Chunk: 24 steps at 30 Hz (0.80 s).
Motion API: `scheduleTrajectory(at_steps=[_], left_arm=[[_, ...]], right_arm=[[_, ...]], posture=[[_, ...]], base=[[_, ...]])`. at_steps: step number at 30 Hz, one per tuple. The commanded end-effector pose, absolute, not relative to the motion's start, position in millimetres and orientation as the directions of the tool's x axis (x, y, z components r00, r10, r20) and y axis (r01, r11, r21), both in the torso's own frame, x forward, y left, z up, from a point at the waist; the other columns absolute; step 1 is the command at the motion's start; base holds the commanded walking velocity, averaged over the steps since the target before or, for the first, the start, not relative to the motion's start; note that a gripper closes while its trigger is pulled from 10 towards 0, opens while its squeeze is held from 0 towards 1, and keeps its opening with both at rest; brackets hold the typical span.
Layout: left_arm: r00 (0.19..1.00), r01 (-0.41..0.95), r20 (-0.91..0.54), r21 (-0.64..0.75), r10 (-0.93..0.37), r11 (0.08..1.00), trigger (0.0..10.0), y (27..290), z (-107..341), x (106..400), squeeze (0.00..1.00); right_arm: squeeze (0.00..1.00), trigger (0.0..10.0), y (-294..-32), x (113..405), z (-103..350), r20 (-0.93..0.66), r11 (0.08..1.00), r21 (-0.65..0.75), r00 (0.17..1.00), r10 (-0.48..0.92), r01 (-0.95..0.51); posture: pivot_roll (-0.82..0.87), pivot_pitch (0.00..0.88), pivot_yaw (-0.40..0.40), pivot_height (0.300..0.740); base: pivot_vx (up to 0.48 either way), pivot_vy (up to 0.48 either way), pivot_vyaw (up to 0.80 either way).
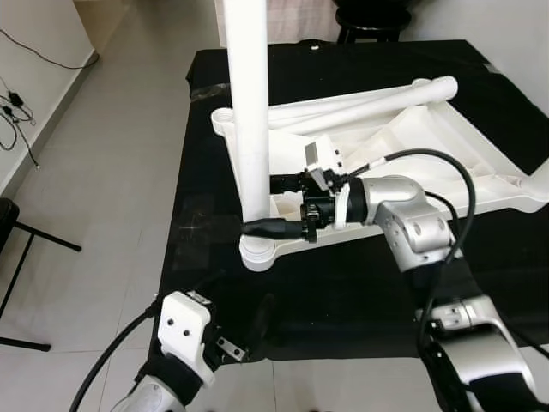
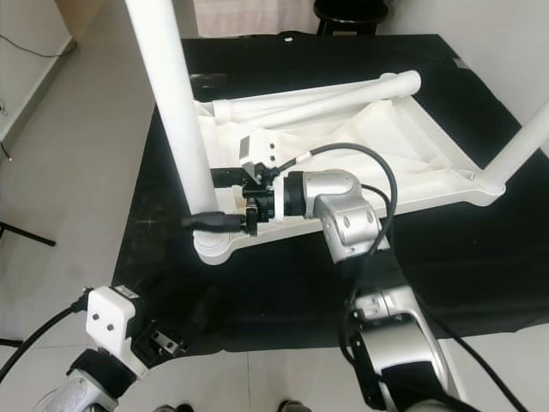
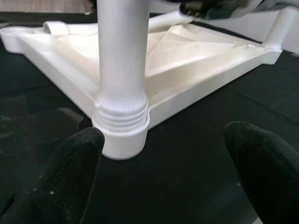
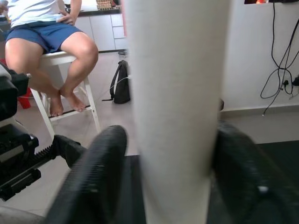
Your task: Building children table
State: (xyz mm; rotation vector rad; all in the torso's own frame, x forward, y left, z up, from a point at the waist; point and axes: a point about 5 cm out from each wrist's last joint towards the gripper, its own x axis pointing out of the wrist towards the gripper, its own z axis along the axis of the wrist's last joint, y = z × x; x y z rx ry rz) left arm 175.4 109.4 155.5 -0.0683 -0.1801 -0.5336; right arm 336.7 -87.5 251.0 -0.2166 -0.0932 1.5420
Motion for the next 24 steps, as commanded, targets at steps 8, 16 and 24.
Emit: scheduleTrajectory(at_steps=[8, 16, 24], left_arm=[[0.852, 0.508, 0.160, -0.020, -0.499, 0.861, 10.0, 108, 154, 168, 0.00], [0.851, 0.510, 0.157, -0.022, -0.501, 0.860, 10.0, 108, 154, 168, 0.00], [0.852, 0.508, 0.157, -0.022, -0.499, 0.861, 10.0, 111, 153, 169, 0.00]], right_arm=[[0.00, 0.0, -80, 336, 246, -0.077, -0.104, -0.175, -0.092, 0.993, -0.979], [0.00, 0.0, -86, 330, 210, -0.053, 0.320, -0.127, 0.328, 0.943, -0.939], [0.00, 0.0, -111, 311, 173, -0.109, 0.884, -0.172, 0.900, 0.422, -0.435]], posture=[[0.05, 0.235, -0.012, 0.740], [0.01, 0.231, -0.033, 0.740], [-0.01, 0.236, -0.018, 0.740]], base=[[0.000, 0.000, 0.00], [0.000, 0.000, 0.00], [0.000, 0.000, 0.00]])
